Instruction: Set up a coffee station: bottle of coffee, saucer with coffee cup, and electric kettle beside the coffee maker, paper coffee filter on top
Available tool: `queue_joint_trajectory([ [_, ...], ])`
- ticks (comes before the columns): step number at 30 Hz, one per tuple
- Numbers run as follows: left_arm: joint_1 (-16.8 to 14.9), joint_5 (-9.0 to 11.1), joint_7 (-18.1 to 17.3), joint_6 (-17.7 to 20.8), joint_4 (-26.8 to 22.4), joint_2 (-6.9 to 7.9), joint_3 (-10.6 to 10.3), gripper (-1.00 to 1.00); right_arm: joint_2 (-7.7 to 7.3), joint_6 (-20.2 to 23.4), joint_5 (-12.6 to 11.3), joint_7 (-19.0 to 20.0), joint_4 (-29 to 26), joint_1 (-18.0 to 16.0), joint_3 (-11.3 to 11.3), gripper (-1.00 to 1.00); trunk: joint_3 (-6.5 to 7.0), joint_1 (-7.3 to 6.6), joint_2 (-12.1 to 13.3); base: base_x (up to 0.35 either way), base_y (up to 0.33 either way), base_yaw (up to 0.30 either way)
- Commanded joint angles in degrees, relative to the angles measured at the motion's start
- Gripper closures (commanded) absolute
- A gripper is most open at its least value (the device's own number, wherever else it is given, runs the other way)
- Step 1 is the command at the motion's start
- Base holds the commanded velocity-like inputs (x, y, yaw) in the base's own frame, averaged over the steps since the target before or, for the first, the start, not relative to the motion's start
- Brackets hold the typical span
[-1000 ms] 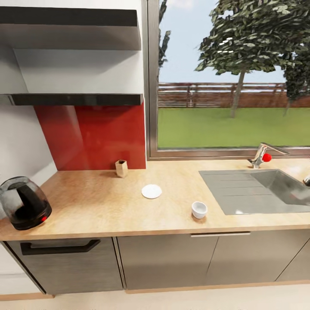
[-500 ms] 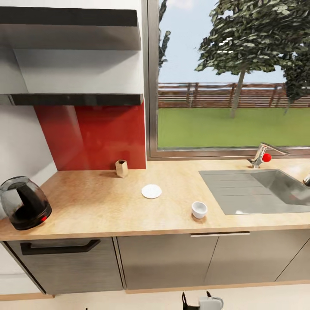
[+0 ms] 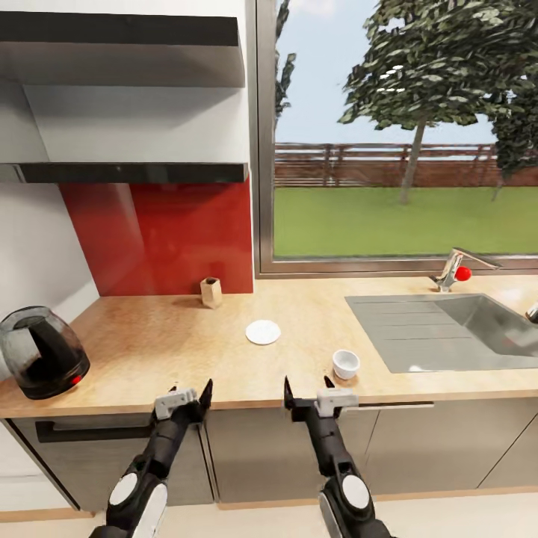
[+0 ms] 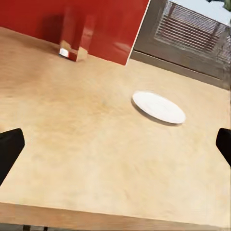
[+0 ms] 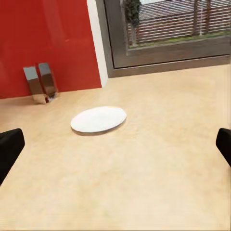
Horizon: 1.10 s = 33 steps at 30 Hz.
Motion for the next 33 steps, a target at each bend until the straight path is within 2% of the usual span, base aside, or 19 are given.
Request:
queue_joint_trajectory([
  [1, -1.4, 1.7, 0.0, 3.0, -0.9, 0.1, 0.1, -1.0, 0.0, 2.9, -0.1, -0.3, -1.0, -1.5, 0.1, -1.0, -0.11, 0.01, -0.1, 0.0, 0.0, 0.0],
  [3, -5.9, 3.5, -0.3, 11.4, -1.9, 0.33, 1.3, -1.0, 0.0, 10.7, -0.6, -0.3, -2.0, -5.9, 0.2, -1.0, -0.11, 0.01, -0.1, 0.0, 0.0, 0.0],
  [4, -9.2, 4.4, -0.4, 17.0, -2.1, 0.4, 2.7, -1.0, 0.0, 15.0, -1.4, -0.4, -2.2, -8.7, 0.1, -1.0, -0.11, 0.01, -0.1, 0.0, 0.0, 0.0],
  [7, -17.6, 5.8, -0.4, 30.0, -1.6, 0.45, 6.9, -1.0, 0.0, 24.0, -4.4, -0.5, -1.9, -16.4, 0.1, -1.0, -0.11, 0.01, -0.1, 0.0, 0.0, 0.0],
  [9, -25.3, 6.2, -0.4, 40.4, 0.9, 0.52, 10.2, -1.0, 0.0, 33.4, -7.0, -0.8, 0.7, -24.5, 0.1, -1.0, -0.11, 0.01, -0.1, 0.0, 0.0, 0.0],
  [10, -28.3, 6.2, -0.4, 43.7, 3.0, 0.53, 10.7, -1.0, 0.0, 37.8, -8.8, -0.9, 4.3, -29.1, 0.1, -1.0, -0.11, 0.01, -0.1, 0.0, 0.0, 0.0],
  [11, -31.3, 6.3, -0.3, 47.0, 5.6, 0.54, 11.1, -1.0, 0.0, 39.0, -9.5, -0.9, 5.6, -30.6, 0.1, -1.0, -0.11, 0.01, -0.1, 0.0, 0.0, 0.0],
  [13, -36.4, 6.3, -0.2, 52.4, 11.1, 0.5, 11.4, -1.0, 0.0, 42.5, -13.6, -1.0, 11.2, -35.9, 0.0, -1.0, -0.11, 0.01, -0.1, 0.0, 0.0, 0.0],
  [14, -41.7, 6.3, -0.1, 56.1, 18.1, 0.51, 11.6, -1.0, 0.0, 45.1, -20.2, -1.5, 18.2, -41.1, 0.0, -1.0, -0.11, 0.01, -0.1, 0.0, 0.0, 0.0],
  [16, -44.8, 6.3, 0.0, 57.6, 22.6, 0.94, 11.7, -1.0, 0.0, 46.1, -24.5, -2.4, 21.9, -43.9, -0.1, -1.0, -0.11, 0.01, -0.1, 0.0, 0.0, 0.0],
  [19, -45.6, 6.4, 0.0, 58.2, 23.9, 2.08, 11.7, -1.0, 0.0, 46.5, -26.2, -3.1, 23.4, -45.0, -0.5, -1.0, -0.11, 0.01, -0.1, 0.0, 0.0, 0.0],
  [23, -45.6, 6.5, -0.1, 58.4, 24.2, 3.43, 11.7, -1.0, 0.0, 46.7, -26.7, -3.1, 23.9, -45.2, -0.4, -1.0, -0.11, 0.01, -0.1, 0.009, 0.0, 0.0],
  [24, -45.5, 6.5, -0.3, 58.4, 24.5, 4.48, 11.7, -1.0, 0.0, 46.6, -26.8, -3.1, 24.0, -45.2, -0.3, -1.0, -0.11, 0.01, -0.1, 0.222, 0.0, 0.0],
  [25, -45.5, 6.5, -0.3, 58.4, 24.7, 4.75, 11.6, -1.0, 0.0, 46.6, -26.8, -3.1, 24.1, -45.2, -0.3, -1.0, -0.11, 0.01, -0.1, 0.279, 0.0, 0.0],
  [28, -45.4, 6.7, -0.4, 58.4, 24.9, 5.02, 11.7, -1.0, 0.0, 46.7, -26.5, -3.1, 24.5, -45.2, -0.2, -1.0, -0.11, 0.01, -0.1, 0.317, -0.016, 0.0],
  [33, -45.4, 8.7, -0.5, 58.4, 24.9, 4.96, 11.5, -1.0, 0.0, 46.6, -26.6, -3.1, 28.4, -45.2, -0.3, -1.0, -0.11, 0.01, -0.1, 0.297, -0.159, 0.0],
])
